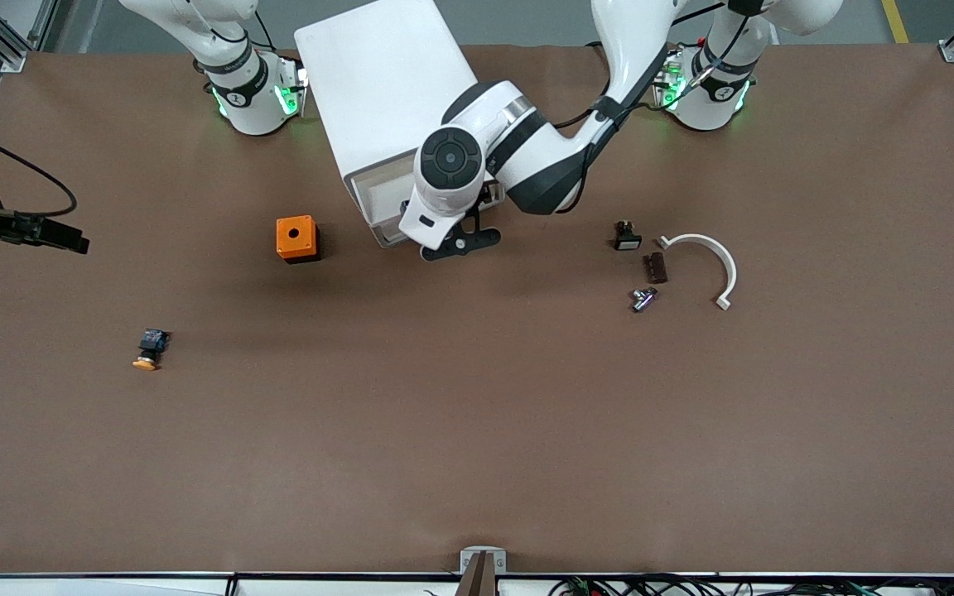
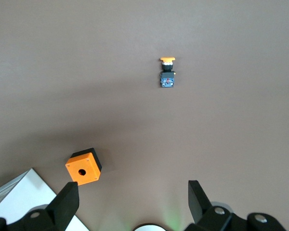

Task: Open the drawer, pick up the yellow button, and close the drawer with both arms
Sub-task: 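Push the drawer shut with the left gripper while the right gripper retracts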

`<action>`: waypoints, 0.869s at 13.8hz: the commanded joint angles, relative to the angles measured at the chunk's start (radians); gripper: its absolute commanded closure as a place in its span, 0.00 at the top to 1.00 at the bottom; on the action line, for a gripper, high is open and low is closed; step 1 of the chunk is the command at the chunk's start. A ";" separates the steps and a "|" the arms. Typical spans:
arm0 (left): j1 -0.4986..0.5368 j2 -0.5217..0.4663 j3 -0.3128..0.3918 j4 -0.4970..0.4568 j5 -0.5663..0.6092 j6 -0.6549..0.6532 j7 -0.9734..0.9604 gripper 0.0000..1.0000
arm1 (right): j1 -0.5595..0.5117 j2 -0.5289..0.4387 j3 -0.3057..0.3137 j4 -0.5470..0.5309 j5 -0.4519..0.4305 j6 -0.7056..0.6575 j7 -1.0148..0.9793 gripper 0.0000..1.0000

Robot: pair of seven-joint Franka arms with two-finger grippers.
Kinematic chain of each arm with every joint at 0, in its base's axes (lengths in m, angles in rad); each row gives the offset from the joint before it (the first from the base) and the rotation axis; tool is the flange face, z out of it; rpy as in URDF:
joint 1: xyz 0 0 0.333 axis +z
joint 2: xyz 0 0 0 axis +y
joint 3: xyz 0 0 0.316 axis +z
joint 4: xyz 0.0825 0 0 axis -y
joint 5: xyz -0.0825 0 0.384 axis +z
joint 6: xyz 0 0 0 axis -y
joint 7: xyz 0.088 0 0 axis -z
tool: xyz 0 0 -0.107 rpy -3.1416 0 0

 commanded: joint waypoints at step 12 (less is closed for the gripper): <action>-0.081 0.008 0.001 -0.044 -0.146 0.002 0.002 1.00 | 0.024 0.032 -0.004 0.143 -0.009 -0.019 -0.060 1.00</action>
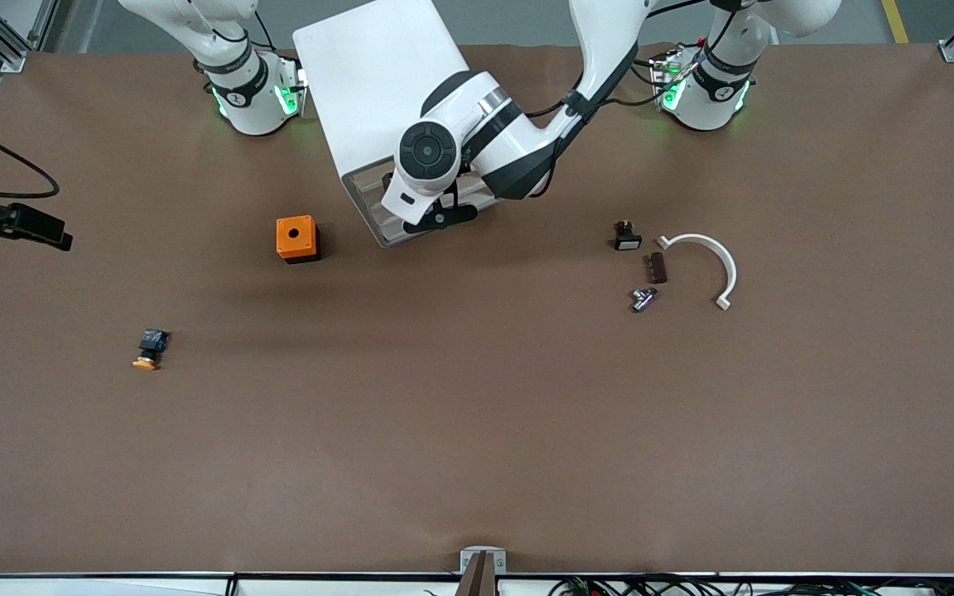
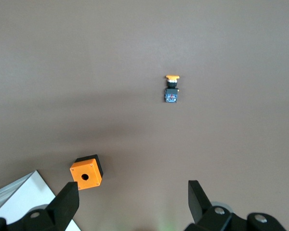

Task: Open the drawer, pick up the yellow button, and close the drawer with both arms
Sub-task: 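Push the drawer shut with the left gripper while the right gripper retracts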

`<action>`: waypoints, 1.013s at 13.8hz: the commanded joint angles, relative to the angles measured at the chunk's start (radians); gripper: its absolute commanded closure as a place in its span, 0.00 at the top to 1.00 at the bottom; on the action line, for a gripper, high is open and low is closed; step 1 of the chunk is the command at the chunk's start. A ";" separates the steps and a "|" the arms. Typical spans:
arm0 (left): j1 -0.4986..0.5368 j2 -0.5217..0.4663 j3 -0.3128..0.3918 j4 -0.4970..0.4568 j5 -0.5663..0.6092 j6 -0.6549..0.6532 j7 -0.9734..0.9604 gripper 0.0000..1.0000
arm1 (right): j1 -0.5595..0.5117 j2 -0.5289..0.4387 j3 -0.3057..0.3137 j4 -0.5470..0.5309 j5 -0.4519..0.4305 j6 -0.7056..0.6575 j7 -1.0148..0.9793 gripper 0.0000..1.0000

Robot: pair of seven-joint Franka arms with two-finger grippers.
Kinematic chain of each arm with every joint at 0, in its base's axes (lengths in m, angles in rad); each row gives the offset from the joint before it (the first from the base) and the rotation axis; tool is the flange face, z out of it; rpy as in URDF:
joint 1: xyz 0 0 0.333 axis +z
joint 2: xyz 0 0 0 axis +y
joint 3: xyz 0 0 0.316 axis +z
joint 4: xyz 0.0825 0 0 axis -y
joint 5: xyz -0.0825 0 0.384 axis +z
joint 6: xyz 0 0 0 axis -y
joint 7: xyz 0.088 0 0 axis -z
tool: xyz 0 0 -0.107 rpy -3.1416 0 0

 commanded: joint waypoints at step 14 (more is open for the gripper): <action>0.228 -0.095 0.006 0.001 -0.018 -0.006 0.001 1.00 | -0.011 -0.119 -0.004 0.019 0.003 -0.182 -0.019 1.00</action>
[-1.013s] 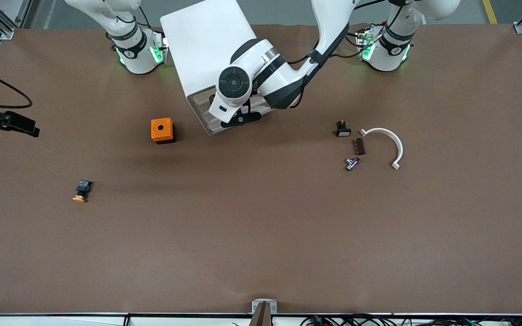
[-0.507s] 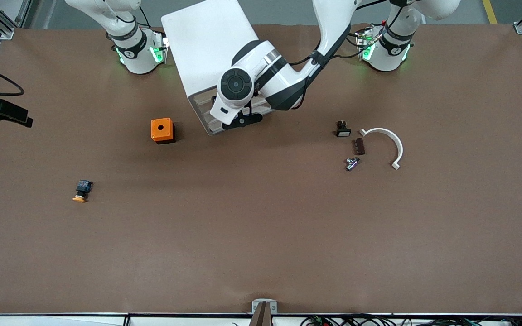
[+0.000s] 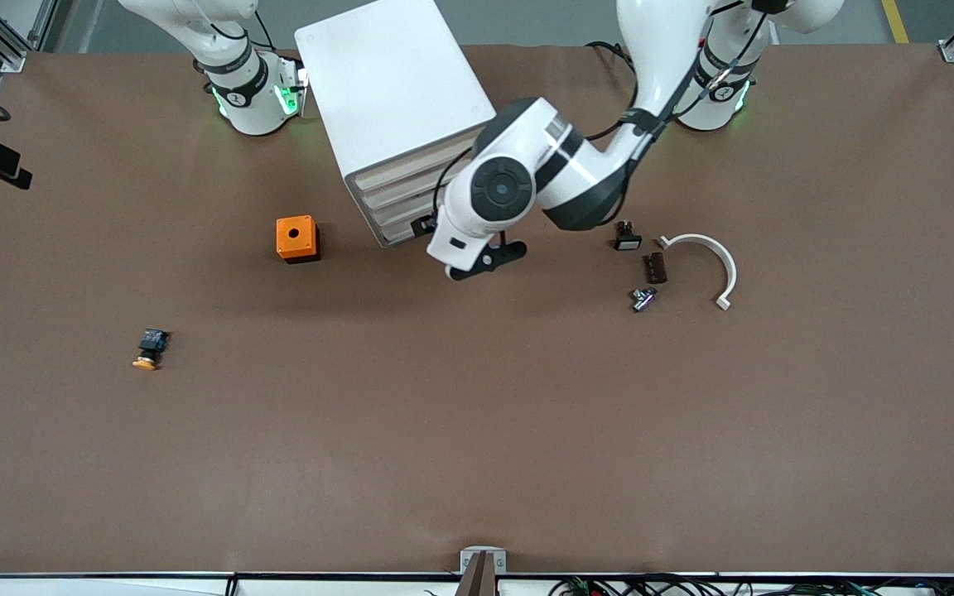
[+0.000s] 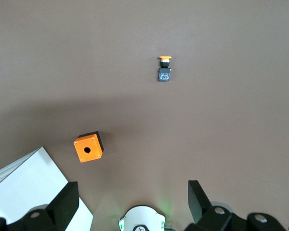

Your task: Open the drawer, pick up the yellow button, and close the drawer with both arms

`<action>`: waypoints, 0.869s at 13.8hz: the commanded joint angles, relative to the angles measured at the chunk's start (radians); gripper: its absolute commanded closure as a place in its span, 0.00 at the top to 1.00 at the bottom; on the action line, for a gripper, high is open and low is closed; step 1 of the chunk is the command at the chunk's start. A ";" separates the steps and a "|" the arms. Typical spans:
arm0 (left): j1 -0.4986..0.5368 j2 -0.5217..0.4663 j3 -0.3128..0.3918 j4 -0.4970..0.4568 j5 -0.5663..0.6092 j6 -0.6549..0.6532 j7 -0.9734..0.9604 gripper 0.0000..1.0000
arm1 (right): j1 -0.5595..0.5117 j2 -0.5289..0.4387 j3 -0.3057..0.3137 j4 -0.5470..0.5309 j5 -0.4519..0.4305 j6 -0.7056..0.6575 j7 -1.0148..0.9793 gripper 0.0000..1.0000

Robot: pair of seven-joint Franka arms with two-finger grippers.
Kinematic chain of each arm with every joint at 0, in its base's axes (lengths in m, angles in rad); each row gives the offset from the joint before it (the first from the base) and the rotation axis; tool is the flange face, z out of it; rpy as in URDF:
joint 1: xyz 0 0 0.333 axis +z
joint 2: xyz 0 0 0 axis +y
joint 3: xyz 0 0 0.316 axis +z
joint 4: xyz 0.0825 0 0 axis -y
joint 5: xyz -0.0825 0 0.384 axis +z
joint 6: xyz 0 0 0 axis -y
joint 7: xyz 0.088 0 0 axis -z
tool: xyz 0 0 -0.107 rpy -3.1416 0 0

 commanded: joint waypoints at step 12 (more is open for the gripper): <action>0.354 -0.104 -0.007 -0.023 0.280 -0.165 0.005 1.00 | -0.010 -0.172 -0.015 -0.258 0.043 0.107 -0.010 1.00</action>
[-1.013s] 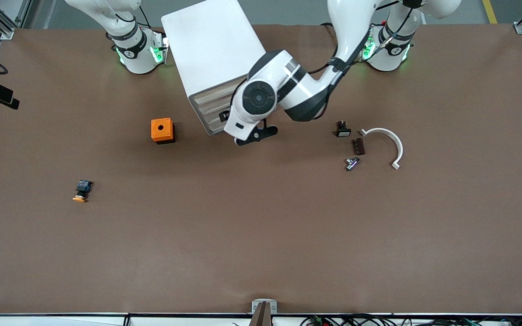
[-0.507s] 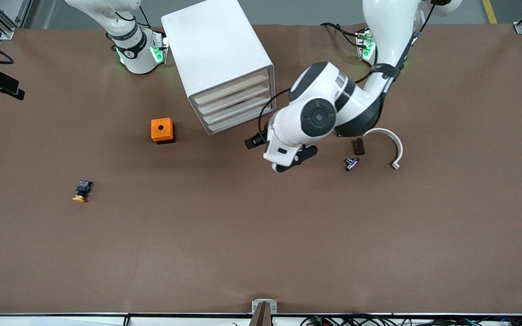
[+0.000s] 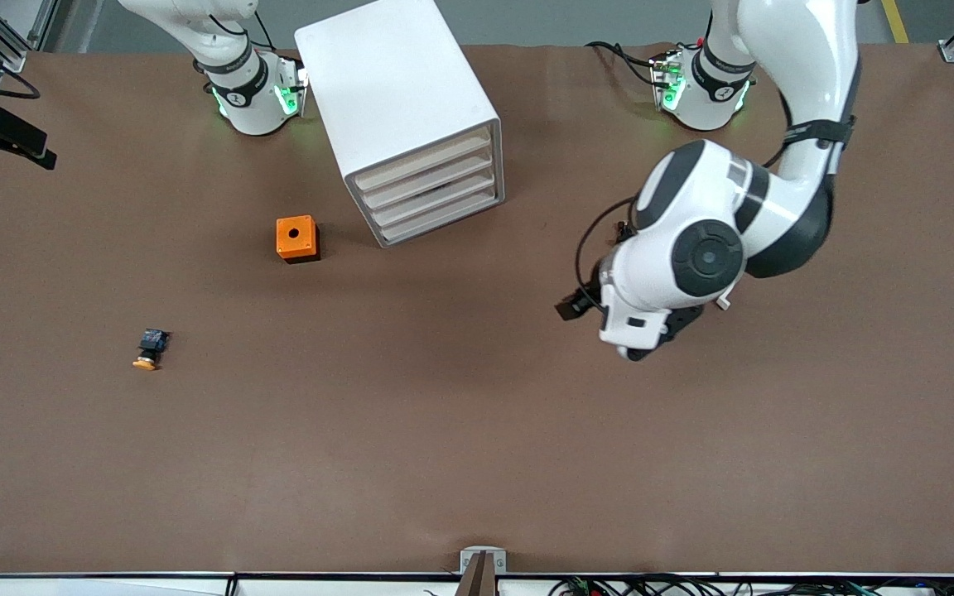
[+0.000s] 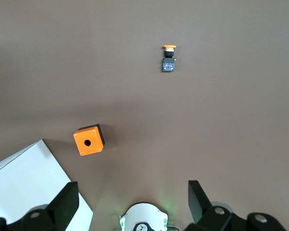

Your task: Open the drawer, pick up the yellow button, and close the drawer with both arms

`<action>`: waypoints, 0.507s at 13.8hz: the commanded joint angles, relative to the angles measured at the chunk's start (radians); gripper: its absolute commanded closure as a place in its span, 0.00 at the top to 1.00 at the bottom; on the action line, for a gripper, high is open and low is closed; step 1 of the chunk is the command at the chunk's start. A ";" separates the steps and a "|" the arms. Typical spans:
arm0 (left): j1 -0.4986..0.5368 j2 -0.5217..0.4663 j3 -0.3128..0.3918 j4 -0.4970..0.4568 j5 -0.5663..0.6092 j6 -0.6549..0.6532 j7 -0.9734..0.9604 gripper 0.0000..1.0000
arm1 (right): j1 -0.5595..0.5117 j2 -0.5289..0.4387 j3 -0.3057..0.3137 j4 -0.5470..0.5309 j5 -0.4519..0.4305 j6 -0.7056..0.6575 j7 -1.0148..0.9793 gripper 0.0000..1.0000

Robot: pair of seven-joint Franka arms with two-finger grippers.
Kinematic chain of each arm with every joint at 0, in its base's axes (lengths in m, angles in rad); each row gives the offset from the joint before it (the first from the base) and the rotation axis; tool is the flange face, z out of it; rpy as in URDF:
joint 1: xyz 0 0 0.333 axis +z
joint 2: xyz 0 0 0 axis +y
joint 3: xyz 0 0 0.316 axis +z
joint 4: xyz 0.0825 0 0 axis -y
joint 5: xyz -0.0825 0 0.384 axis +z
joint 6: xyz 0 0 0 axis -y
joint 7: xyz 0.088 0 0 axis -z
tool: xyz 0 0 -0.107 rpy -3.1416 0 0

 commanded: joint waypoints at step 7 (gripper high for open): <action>0.164 -0.030 -0.038 -0.022 0.033 -0.008 0.076 1.00 | 0.002 -0.093 -0.001 -0.102 0.025 0.133 -0.008 1.00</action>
